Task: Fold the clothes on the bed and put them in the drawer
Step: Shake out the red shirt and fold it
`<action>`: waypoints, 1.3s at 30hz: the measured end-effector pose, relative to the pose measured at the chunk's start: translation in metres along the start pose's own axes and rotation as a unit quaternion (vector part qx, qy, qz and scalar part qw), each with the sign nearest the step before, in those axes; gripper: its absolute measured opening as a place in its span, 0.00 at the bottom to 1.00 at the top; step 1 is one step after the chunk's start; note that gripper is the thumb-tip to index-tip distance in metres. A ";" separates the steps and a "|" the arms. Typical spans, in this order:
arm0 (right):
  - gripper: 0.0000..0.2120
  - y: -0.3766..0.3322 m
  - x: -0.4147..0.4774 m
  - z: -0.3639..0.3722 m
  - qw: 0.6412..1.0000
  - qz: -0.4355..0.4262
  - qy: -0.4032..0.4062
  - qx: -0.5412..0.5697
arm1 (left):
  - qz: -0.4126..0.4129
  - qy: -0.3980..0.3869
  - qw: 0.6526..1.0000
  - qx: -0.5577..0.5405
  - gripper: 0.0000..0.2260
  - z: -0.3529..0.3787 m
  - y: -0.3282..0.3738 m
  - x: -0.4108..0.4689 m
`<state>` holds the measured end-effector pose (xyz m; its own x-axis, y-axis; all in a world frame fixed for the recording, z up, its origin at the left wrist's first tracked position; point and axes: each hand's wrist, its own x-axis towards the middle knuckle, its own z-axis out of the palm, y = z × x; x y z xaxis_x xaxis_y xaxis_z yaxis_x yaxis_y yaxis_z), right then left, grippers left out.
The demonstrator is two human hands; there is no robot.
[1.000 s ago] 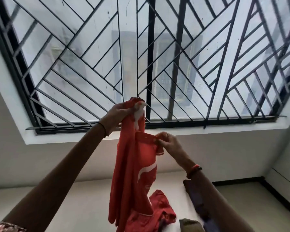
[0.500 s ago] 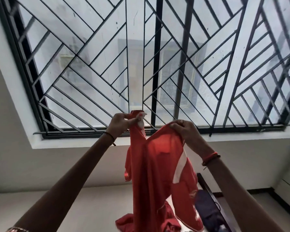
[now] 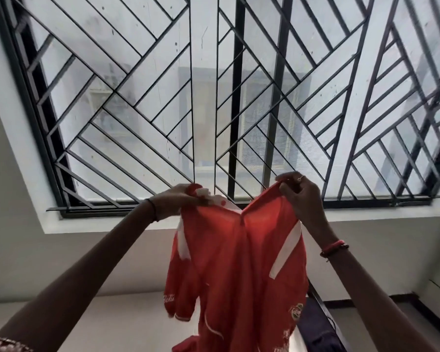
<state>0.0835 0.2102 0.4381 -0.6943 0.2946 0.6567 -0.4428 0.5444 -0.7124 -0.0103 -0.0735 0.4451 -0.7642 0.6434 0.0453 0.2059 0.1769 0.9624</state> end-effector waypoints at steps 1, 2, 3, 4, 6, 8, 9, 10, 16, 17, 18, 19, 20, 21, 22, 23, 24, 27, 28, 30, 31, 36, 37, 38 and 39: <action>0.07 0.001 0.001 -0.002 1.000 0.003 0.015 0.001 | -0.006 -0.047 0.999 0.026 0.30 -0.002 0.003 -0.004; 0.06 0.002 0.002 -0.004 1.000 0.008 0.023 0.005 | -0.008 -0.082 0.995 0.047 0.26 -0.004 0.005 -0.006; 0.05 0.002 0.003 -0.005 1.000 0.010 0.022 0.006 | -0.008 -0.109 0.992 0.058 0.21 -0.006 0.006 -0.008; 0.05 0.001 0.003 -0.006 1.000 0.011 0.015 0.005 | -0.009 -0.127 0.990 0.063 0.16 -0.009 0.007 -0.009; 0.04 -0.002 0.004 -0.008 1.000 0.019 -0.001 0.002 | -0.012 -0.135 0.989 0.065 0.12 -0.011 0.010 -0.012; 0.03 -0.007 0.005 -0.009 0.999 0.030 -0.015 0.005 | -0.012 -0.127 0.991 0.036 0.20 -0.012 0.012 -0.015; 0.03 -0.009 0.005 -0.010 0.999 0.033 -0.022 0.009 | -0.006 -0.118 0.993 0.020 0.25 -0.011 0.013 -0.016; 0.03 -0.011 0.005 -0.012 0.999 0.031 -0.030 0.013 | 0.006 -0.105 0.994 0.009 0.29 -0.009 0.014 -0.017; 0.05 -0.024 0.003 -0.019 0.996 -0.051 -0.070 -0.003 | 0.083 -0.028 0.996 0.010 0.22 0.006 0.030 -0.016; 0.06 -0.025 0.003 -0.019 0.995 -0.070 -0.069 -0.015 | 0.079 -0.030 0.996 0.018 0.19 0.009 0.034 -0.018; 0.06 -0.027 0.003 -0.019 0.993 -0.093 -0.065 -0.028 | 0.078 -0.028 0.996 0.033 0.15 0.012 0.038 -0.018; 0.06 -0.030 0.003 -0.019 0.989 -0.126 -0.060 -0.045 | 0.079 -0.020 0.995 0.059 0.11 0.014 0.043 -0.017; 0.05 -0.032 0.002 -0.018 0.983 -0.166 -0.054 -0.066 | 0.084 -0.007 0.993 0.087 0.09 0.018 0.048 -0.017; 0.05 -0.035 0.002 -0.017 0.974 -0.206 -0.046 -0.087 | 0.094 0.007 0.989 0.115 0.09 0.022 0.053 -0.017; 0.05 -0.038 0.002 -0.016 0.964 -0.242 -0.038 -0.105 | 0.106 0.019 0.985 0.138 0.09 0.025 0.057 -0.016; 0.06 -0.040 0.002 -0.015 0.954 -0.275 -0.034 -0.117 | 0.115 0.027 0.981 0.152 0.09 0.028 0.060 -0.015; 0.06 -0.042 0.003 -0.015 0.945 -0.302 -0.035 -0.123 | 0.119 0.029 0.980 0.156 0.08 0.030 0.063 -0.013; 0.06 -0.050 0.007 -0.012 0.929 -0.345 -0.054 -0.122 | 0.135 0.034 0.978 0.158 0.15 0.038 0.071 -0.012; 0.06 -0.054 0.008 -0.010 0.924 -0.354 -0.062 -0.130 | 0.141 0.040 0.978 0.151 0.17 0.040 0.072 -0.011; 0.07 -0.059 0.010 -0.007 0.916 -0.364 -0.081 -0.145 | 0.163 0.055 0.975 0.141 0.14 0.046 0.074 -0.009; 0.07 -0.060 0.010 -0.007 0.916 -0.363 -0.093 -0.144 | 0.171 0.061 0.973 0.142 0.12 0.049 0.075 -0.007; 0.09 -0.064 0.011 -0.007 0.921 -0.331 -0.138 -0.148 | 0.171 0.055 0.973 0.141 0.10 0.059 0.079 -0.004; 0.10 -0.064 0.010 -0.007 0.923 -0.328 -0.140 -0.144 | 0.172 0.053 0.973 0.144 0.10 0.061 0.080 -0.005; 0.11 -0.063 0.009 -0.007 0.924 -0.327 -0.140 -0.139 | 0.174 0.050 0.973 0.146 0.10 0.063 0.080 -0.006; 0.11 -0.064 0.007 -0.008 0.924 -0.328 -0.140 -0.136 | 0.177 0.048 0.972 0.150 0.10 0.065 0.081 -0.007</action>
<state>0.1109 0.1840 0.4902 -0.4639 -0.3625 0.8083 -0.6878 0.7224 -0.0708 0.0509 -0.0153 0.5057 -0.6645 0.6329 0.3973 0.6238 0.1769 0.7613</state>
